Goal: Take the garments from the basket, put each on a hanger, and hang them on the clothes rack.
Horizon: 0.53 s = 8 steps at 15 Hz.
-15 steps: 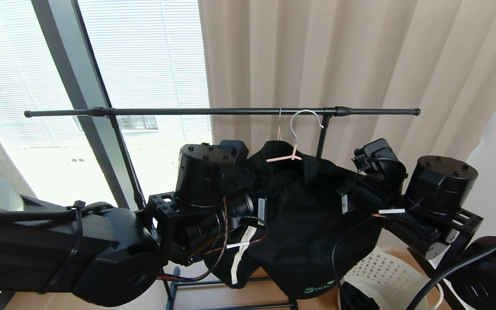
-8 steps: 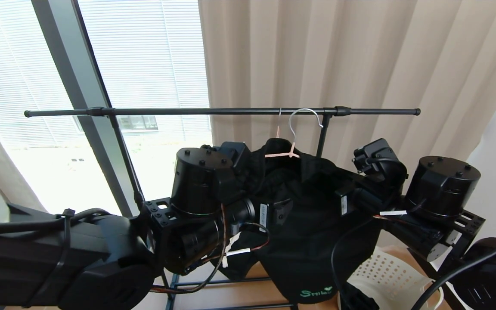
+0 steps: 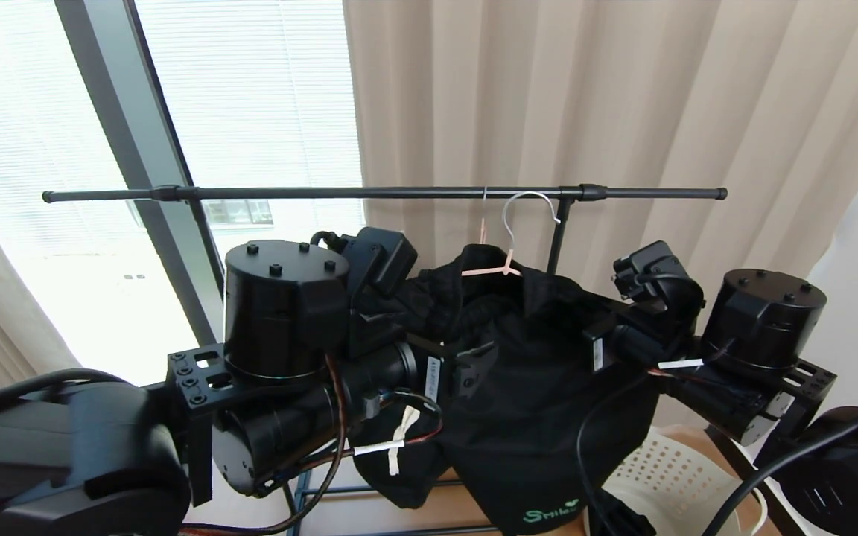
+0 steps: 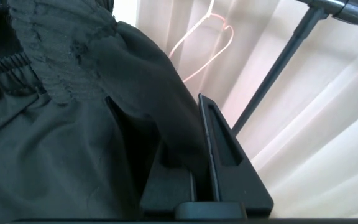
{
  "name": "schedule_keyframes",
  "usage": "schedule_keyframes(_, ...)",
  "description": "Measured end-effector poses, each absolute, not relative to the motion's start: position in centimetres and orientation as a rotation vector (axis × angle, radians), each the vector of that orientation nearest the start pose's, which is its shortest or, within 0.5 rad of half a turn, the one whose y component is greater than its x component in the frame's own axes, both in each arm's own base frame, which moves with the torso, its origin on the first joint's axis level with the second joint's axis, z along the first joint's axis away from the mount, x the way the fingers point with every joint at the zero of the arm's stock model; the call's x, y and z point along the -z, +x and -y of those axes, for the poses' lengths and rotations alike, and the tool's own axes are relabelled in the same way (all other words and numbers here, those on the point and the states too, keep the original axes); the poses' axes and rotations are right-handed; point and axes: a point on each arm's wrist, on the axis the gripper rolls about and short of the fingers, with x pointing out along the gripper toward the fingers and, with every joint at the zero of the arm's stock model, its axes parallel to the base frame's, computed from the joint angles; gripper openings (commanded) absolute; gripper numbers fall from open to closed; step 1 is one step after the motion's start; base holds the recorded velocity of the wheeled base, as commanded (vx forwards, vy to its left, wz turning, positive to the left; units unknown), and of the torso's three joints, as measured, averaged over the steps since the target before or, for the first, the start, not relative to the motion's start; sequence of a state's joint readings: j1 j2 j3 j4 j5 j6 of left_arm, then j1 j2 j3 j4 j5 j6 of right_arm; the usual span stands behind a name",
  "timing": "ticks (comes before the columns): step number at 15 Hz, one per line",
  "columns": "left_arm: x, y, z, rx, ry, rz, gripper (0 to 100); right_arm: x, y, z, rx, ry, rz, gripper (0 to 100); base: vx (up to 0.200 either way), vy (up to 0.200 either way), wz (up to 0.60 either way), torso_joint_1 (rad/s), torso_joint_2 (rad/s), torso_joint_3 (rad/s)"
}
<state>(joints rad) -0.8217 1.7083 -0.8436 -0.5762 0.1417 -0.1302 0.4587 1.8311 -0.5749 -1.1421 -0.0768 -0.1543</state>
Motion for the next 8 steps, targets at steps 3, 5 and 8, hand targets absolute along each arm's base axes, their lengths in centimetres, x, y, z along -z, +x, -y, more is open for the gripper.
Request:
schedule_keyframes(3, -19.5, 22.0, 20.8, 0.617, 0.023, -0.263, 100, -13.3, 27.7, -12.6, -0.436, -0.180, -0.089, 0, 0.000, 0.000, 0.00, 0.000, 0.00, 0.000)
schedule_keyframes(5, -20.2, 22.9, 18.5, 0.654, 0.058, -0.232, 100, -13.1, 27.8, -11.9, -0.463, -0.179, -0.094, 0, 0.000, 0.000, 0.00, 0.000, 0.00, 0.000)
schedule_keyframes(8, -21.3, 24.6, 14.2, 0.743, 0.175, -0.171, 100, -13.0, 27.6, -11.3, -0.529, -0.172, -0.098, 0, 0.000, 0.000, 0.00, 0.000, 0.00, 0.000)
